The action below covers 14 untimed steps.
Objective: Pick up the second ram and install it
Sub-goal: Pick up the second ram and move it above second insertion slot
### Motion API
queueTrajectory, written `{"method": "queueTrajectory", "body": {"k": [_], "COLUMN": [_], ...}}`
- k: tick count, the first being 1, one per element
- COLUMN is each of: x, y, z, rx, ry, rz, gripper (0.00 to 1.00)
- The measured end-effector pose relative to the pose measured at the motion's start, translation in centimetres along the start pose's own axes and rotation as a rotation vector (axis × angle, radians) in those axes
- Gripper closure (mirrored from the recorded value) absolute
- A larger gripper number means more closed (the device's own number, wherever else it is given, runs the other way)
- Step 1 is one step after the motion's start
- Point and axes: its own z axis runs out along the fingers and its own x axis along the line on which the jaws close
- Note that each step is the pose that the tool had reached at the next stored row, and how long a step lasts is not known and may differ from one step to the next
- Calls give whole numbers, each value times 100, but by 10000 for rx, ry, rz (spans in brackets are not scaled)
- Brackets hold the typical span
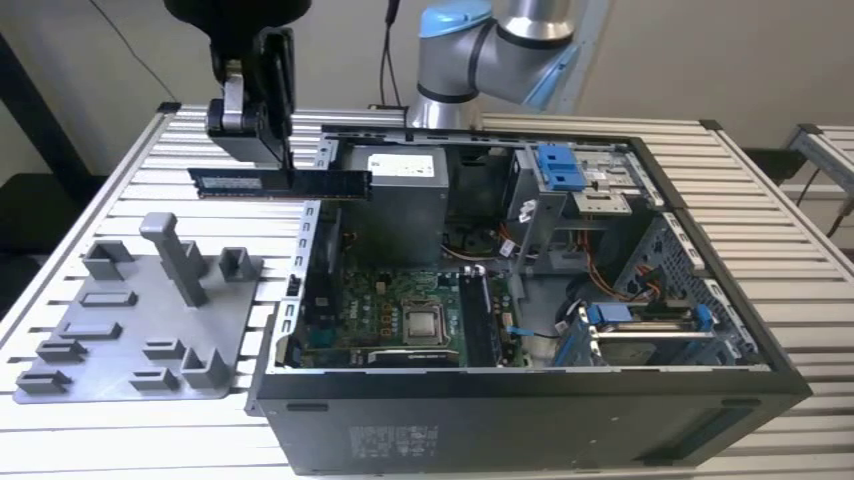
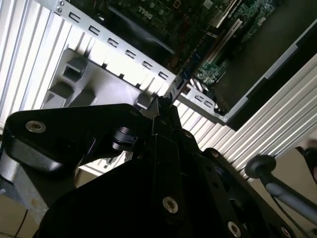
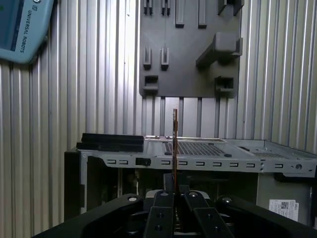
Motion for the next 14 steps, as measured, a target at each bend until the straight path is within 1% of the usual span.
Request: {"method": "queueTrajectory", "body": {"k": [14], "x": [2], "y": [-222], "z": [-3], "rx": [-2], "ry": [-1], "rz": [0], "gripper": [86]}}
